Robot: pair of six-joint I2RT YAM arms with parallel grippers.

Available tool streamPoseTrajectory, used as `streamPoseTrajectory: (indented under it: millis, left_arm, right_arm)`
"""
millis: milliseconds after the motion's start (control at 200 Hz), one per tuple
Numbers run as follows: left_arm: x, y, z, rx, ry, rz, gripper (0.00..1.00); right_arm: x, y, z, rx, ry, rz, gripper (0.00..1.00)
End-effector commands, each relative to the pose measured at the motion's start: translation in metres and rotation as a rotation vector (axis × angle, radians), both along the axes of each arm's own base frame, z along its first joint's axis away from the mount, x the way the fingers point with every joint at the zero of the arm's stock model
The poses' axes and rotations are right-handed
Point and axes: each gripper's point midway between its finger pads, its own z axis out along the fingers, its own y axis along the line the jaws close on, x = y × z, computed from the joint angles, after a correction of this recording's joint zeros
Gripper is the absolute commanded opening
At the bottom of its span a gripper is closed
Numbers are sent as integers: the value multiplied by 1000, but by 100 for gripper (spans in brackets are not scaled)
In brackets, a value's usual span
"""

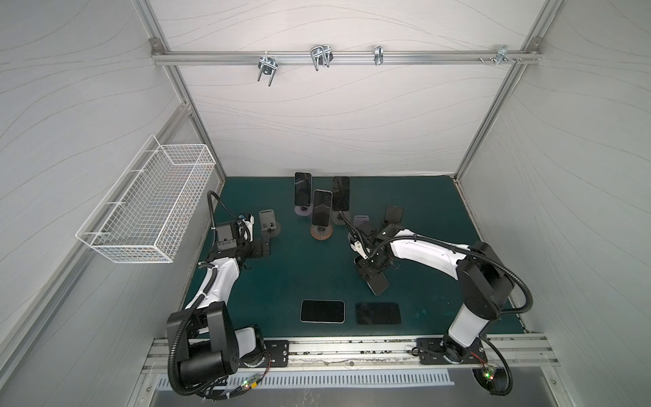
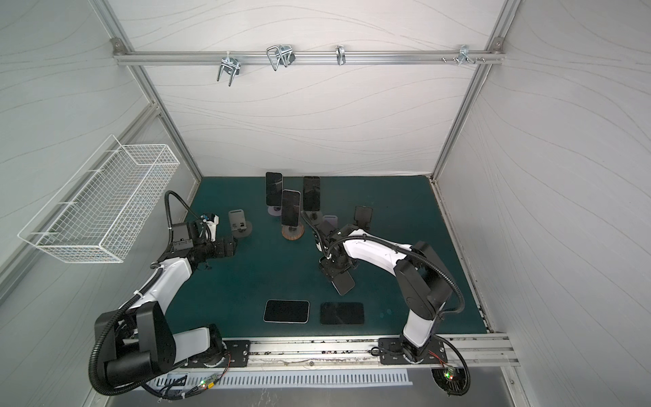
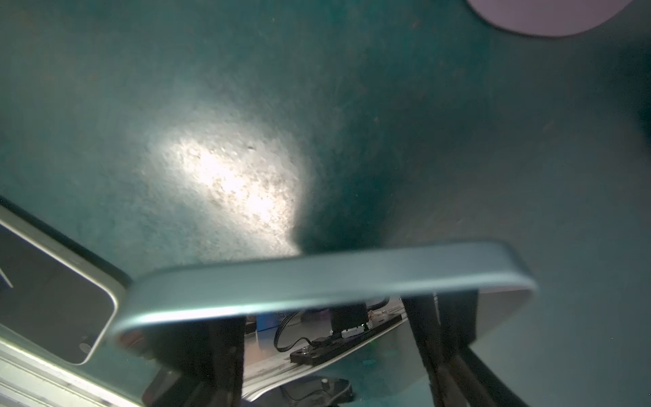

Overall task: Remove the phone from the phone stand
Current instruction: 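Lower the mint-framed phone flat onto the mat beside the other phones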

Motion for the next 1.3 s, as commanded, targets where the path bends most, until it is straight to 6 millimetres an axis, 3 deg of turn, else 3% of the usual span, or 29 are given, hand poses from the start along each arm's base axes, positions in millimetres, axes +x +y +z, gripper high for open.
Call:
streamPoseTrajectory:
  millis: [0,225,410,555,1296]
  left_arm:
    - [5,0,10,11,-43,-18,100]
    - [6,1,11,12,-43,-14,100]
    - [6,2,10,14,-41,-10,100]
    - [6,2,11,15,-43,-10,100]
    - [4,3,10,17,-40,-6,100]
  right_arm:
    - [-7,-3,-6,-29,16,44,59]
    - [-12,-19,-22,-156,16,85,60]
    - [-32,-15,-38,-228,82,206,63]
    - [-36,-18,-48,-271,91,223,64]
    - [-50,-25,-62,-249,203,201,72]
